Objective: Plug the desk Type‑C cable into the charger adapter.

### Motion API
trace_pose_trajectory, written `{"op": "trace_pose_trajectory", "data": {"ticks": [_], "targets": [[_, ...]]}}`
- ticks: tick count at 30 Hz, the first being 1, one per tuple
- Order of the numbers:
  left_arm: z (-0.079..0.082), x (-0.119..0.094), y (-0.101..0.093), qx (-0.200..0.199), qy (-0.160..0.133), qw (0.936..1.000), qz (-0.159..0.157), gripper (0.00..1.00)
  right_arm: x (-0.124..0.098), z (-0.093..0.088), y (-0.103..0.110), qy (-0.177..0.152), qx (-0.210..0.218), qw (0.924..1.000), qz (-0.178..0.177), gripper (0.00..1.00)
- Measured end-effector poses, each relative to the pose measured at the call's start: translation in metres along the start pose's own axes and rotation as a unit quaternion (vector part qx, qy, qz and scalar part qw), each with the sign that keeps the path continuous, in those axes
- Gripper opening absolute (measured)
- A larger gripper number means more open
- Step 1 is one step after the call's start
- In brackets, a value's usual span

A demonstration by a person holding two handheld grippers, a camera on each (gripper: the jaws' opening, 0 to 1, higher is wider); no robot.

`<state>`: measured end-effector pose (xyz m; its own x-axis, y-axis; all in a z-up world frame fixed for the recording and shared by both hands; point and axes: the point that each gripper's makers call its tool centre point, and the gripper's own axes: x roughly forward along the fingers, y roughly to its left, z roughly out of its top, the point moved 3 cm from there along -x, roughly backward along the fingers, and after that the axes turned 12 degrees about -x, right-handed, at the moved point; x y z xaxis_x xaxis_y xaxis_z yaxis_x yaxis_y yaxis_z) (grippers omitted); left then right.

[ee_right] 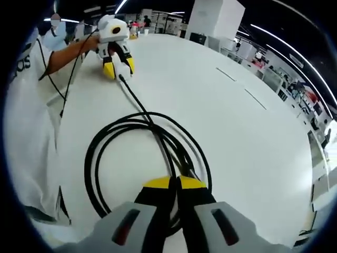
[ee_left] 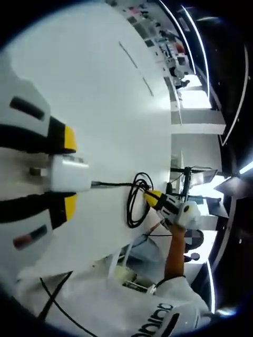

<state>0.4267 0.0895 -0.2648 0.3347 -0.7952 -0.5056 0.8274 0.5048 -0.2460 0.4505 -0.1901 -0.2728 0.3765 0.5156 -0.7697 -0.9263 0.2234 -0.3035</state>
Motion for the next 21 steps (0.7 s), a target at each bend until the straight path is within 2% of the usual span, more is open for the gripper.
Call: {"op": "trace_pose_trajectory", "data": {"ticks": [9, 21], "targets": [[0.010, 0.004, 0.018, 0.008, -0.001, 0.9998, 0.019, 0.27, 0.010, 0.004, -0.021, -0.008, 0.014, 0.9997, -0.019, 0.02], [0.022, 0.009, 0.040, 0.008, -0.017, 0.9992, 0.035, 0.27, 0.022, 0.010, -0.044, -0.004, 0.005, 0.9993, -0.037, 0.02]]}}
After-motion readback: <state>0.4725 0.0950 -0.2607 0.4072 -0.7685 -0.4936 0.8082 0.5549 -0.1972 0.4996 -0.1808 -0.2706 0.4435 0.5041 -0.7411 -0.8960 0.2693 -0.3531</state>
